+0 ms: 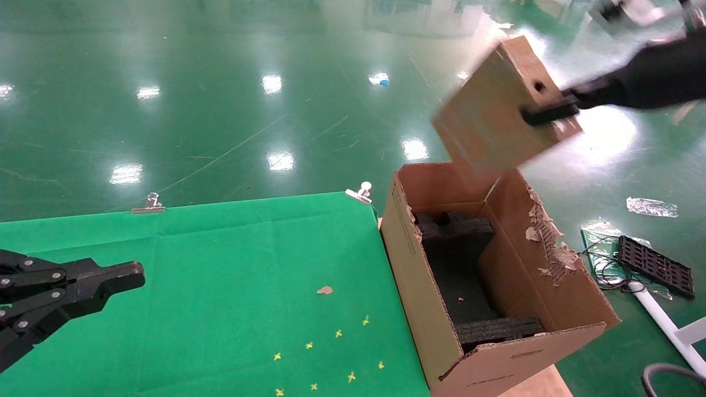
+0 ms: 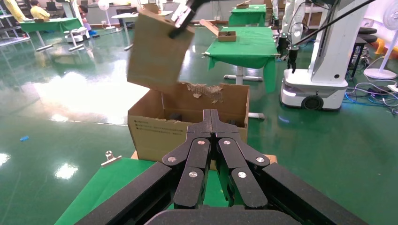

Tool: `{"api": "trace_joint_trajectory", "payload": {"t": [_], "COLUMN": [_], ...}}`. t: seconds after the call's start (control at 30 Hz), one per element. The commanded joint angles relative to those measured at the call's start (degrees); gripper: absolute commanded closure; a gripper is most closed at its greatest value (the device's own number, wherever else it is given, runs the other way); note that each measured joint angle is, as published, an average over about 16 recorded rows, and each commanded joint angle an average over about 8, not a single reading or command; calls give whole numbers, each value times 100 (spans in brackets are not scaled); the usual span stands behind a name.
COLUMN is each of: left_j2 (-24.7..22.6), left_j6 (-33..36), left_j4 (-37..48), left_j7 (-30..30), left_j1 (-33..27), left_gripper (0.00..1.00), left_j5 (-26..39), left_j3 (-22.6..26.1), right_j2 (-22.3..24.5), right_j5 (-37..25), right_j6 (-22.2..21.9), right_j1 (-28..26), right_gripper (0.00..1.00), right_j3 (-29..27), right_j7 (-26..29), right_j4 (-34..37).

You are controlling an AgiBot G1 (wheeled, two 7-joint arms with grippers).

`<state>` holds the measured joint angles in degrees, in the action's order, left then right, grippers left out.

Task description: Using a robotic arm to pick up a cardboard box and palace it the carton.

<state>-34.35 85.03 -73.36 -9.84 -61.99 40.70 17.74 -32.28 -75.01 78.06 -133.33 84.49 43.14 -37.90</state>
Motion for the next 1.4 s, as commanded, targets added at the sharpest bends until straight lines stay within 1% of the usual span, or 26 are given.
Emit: {"api": "trace_joint_trajectory", "payload": {"t": [0.03,0.2,0.23,0.27,0.47,0.7,1.0,1.4], "left_j2": [0,1,1,1,1,2,3,4], "left_j6": [0,-1,-1,-1,-1,-2,-3,-4], "left_j4": [0,0,0,0,0,0,0,0], "left_j7": [0,1,1,1,2,3,4,5], "left_j1": [0,0,0,0,-1,-1,-2,-2], "left_gripper": [74,11,2,0,0,0,0,0], "left_j5": [0,-1,-1,-1,-2,-4,-5,-7], "left_j3": [0,2,2,2,4,5,7,10], "right_j2": [71,37,18,-6,-213,-526,-805,-1256], "right_j5": [-97,-152,-159,-169,-257,-536,-688,-716], "right_j6": [91,181,184,181,144,89,-115,-439], "right_j1": [0,347,429,515,951,1161,1337,1887], "right_gripper": [100,100,100,100,100,100,100,100], "right_j3": [65,223,252,281,436,636,734,785], "right_j7": [58,251,276,300,372,375,361,488], "right_j4": [284,857,964,1074,1676,2178,2527,2834]}}
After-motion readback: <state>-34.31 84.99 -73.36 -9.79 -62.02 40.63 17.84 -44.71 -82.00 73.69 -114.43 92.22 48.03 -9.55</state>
